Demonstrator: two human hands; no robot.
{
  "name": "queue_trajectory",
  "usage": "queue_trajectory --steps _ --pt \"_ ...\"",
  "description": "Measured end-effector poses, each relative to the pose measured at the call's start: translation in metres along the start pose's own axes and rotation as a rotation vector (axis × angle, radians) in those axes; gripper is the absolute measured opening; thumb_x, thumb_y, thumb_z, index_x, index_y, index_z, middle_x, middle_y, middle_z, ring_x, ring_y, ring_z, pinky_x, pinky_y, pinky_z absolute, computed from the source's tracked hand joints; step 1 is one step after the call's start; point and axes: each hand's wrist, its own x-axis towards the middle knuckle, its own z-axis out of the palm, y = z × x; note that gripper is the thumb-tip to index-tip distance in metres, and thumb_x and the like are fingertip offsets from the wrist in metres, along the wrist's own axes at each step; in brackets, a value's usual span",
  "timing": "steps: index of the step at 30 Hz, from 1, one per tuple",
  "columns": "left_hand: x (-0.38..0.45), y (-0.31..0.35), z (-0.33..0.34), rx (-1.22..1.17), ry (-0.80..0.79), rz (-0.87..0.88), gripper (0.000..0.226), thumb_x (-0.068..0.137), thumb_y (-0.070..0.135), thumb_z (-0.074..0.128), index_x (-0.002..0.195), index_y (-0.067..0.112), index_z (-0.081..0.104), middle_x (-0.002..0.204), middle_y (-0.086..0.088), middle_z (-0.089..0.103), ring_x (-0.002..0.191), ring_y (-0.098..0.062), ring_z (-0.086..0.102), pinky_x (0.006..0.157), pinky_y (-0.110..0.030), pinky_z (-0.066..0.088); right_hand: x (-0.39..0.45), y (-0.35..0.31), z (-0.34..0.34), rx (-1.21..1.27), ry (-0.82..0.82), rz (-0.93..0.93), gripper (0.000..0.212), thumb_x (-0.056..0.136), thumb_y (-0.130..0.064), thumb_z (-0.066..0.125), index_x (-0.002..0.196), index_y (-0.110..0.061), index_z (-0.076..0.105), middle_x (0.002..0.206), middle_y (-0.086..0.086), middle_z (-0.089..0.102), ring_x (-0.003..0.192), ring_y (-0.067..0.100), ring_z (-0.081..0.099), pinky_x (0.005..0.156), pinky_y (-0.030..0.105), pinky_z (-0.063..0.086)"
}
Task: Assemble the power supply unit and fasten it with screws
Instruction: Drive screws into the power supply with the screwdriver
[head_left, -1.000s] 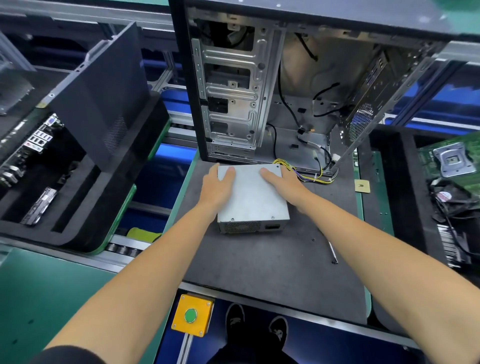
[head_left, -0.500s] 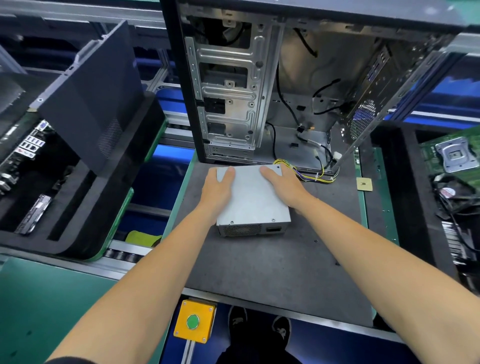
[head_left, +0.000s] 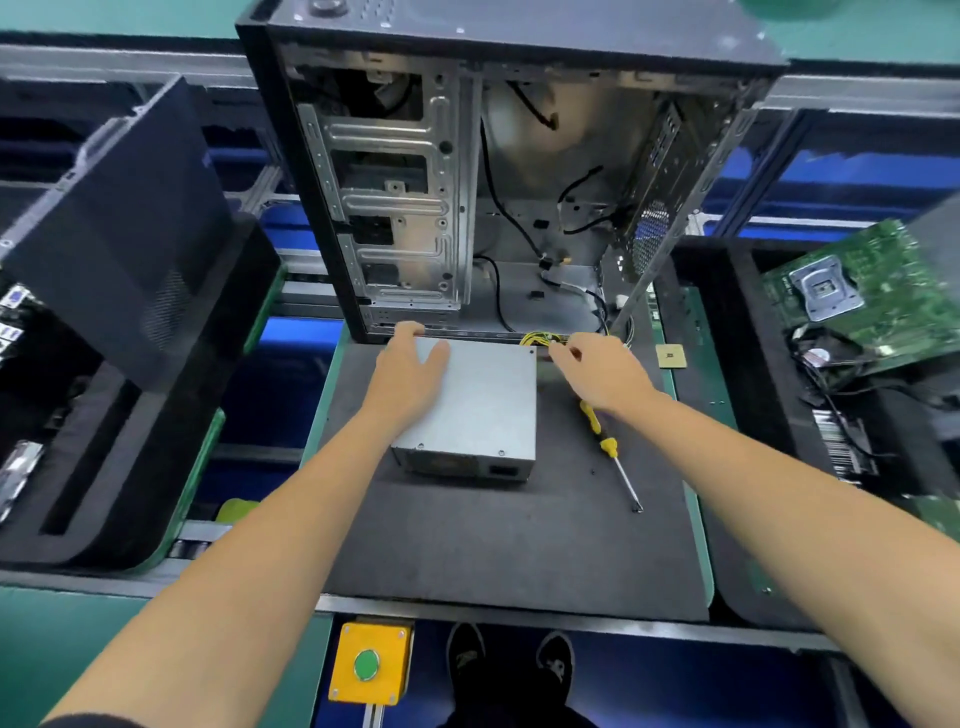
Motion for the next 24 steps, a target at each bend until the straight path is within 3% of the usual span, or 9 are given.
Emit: queue_trajectory --steps 2,5,7,10,13,15,18,24 --pt "-0.003 0.009 0.002 0.205 0.157 0.169 0.036 0.094 0.026 0.052 0.127 0.013 0.048 0.126 -0.007 0.053 0.118 -0.028 0.044 0.095 -0.041 0.036 -0.002 0.013 -0.011 -0.252 -0.044 0.060 0.023 0.089 -0.034 0.050 0.078 -0.014 0.053 0.078 0.004 0.055 0.076 0.028 0.051 0.061 0.032 0.038" --pt "-0.012 0.036 0.010 0.373 0.267 0.468 0.024 0.086 0.010 0.057 0.109 0.008 0.058 0.110 -0.010 0.057 0.104 -0.031 0.048 0.082 -0.037 0.030 -0.012 0.017 -0.010 -0.379 -0.228 0.121 0.033 0.083 -0.045 0.058 0.085 -0.012 0.053 0.088 0.006 0.057 0.084 0.030 0.056 0.063 0.032 0.041" --pt "-0.018 0.057 0.020 0.389 0.193 0.638 0.015 0.082 0.006 0.059 0.096 0.007 0.062 0.097 -0.009 0.059 0.094 -0.032 0.051 0.076 -0.035 0.029 -0.017 0.014 -0.002 -0.324 -0.278 0.155 0.044 0.082 -0.051 0.063 0.098 -0.011 0.050 0.093 0.005 0.053 0.090 0.030 0.055 0.065 0.033 0.040" --pt "-0.029 0.081 0.042 0.462 -0.004 0.801 0.012 0.081 0.008 0.057 0.090 0.010 0.065 0.089 -0.005 0.062 0.091 -0.030 0.051 0.075 -0.036 0.030 -0.019 0.011 0.010 -0.281 -0.280 0.209 0.047 0.087 -0.033 0.065 0.118 -0.005 0.042 0.115 0.015 0.056 0.109 0.035 0.056 0.070 0.033 0.039" --pt "-0.039 0.091 0.064 0.645 -0.173 0.827 0.018 0.082 0.012 0.053 0.093 0.016 0.067 0.092 0.000 0.066 0.097 -0.026 0.051 0.079 -0.033 0.025 -0.020 0.012 0.009 -0.276 -0.290 0.193 0.033 0.091 -0.021 0.055 0.117 -0.002 0.047 0.119 0.019 0.058 0.108 0.037 0.057 0.069 0.032 0.040" --pt "-0.044 0.093 0.078 0.837 -0.266 0.809 0.020 0.084 0.013 0.051 0.098 0.018 0.065 0.098 0.000 0.067 0.102 -0.026 0.053 0.077 -0.033 0.021 -0.020 0.016 0.000 -0.236 -0.293 0.152 0.021 0.091 -0.022 0.055 0.102 -0.004 0.053 0.108 0.018 0.059 0.098 0.036 0.058 0.064 0.030 0.039" --pt "-0.052 0.093 0.098 1.019 -0.418 0.744 0.019 0.087 0.012 0.052 0.103 0.013 0.062 0.106 -0.009 0.066 0.101 -0.031 0.060 0.075 -0.034 0.033 -0.020 0.024 -0.021 -0.105 -0.246 0.140 0.014 0.089 -0.016 0.055 0.081 -0.009 0.046 0.090 0.015 0.053 0.079 0.030 0.049 0.053 0.031 0.032" --pt "-0.068 0.094 0.139 0.858 -0.560 0.520 0.028 0.086 0.022 0.068 0.106 0.006 0.059 0.111 -0.018 0.061 0.101 -0.038 0.060 0.071 -0.037 0.041 -0.022 0.042 -0.047 0.144 -0.108 0.144 0.015 0.088 -0.016 0.053 0.081 -0.010 0.041 0.083 0.012 0.056 0.087 0.036 0.063 0.072 0.041 0.049"
